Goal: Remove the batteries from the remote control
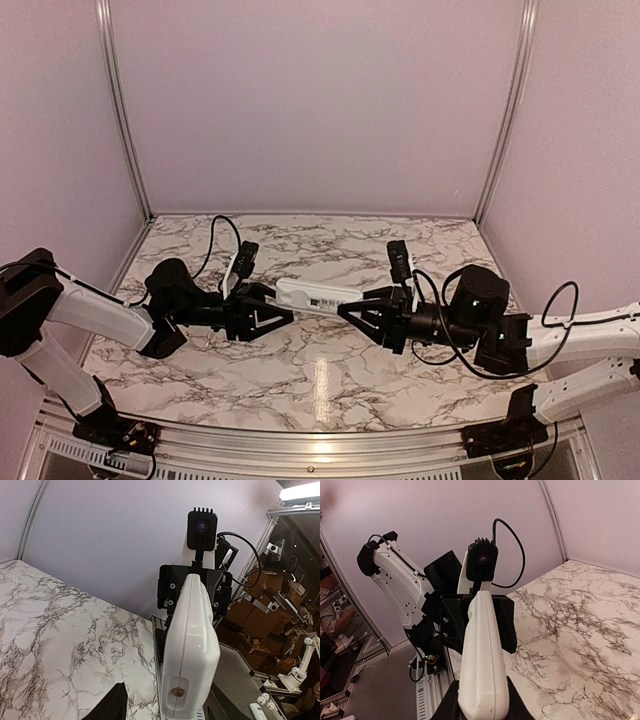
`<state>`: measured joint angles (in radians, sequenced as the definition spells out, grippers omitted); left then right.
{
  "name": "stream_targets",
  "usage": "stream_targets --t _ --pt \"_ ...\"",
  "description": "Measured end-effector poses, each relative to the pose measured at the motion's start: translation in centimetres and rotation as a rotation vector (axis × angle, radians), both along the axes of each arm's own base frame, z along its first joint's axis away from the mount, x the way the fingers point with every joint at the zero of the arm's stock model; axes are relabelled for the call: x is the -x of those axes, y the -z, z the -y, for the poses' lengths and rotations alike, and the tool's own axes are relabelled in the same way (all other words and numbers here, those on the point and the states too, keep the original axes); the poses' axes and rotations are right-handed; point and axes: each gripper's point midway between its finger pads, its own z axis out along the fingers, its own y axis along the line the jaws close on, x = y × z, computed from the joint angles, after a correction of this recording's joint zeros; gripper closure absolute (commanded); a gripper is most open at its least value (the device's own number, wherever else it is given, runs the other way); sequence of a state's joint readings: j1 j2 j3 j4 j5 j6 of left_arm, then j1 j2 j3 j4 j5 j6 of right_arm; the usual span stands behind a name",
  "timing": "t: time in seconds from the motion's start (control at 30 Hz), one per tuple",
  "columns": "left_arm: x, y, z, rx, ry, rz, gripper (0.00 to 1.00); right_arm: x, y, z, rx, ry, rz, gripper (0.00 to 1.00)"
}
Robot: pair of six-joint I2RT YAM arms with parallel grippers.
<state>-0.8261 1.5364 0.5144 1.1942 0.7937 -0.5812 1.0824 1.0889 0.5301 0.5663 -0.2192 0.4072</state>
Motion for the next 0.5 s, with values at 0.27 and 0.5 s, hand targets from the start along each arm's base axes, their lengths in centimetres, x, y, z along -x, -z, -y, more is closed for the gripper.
stream_targets --t 0.27,0.5 --pt "1.1 -0.2 -0.1 0.006 0.061 0.022 0.44 0.6 2.8 -0.7 0.079 -0.049 -0.057 1.00" --pt "1.4 0.5 0.0 -0.007 0.091 0.014 0.56 0.9 3.3 -0.8 0.094 -0.069 -0.066 1.00"
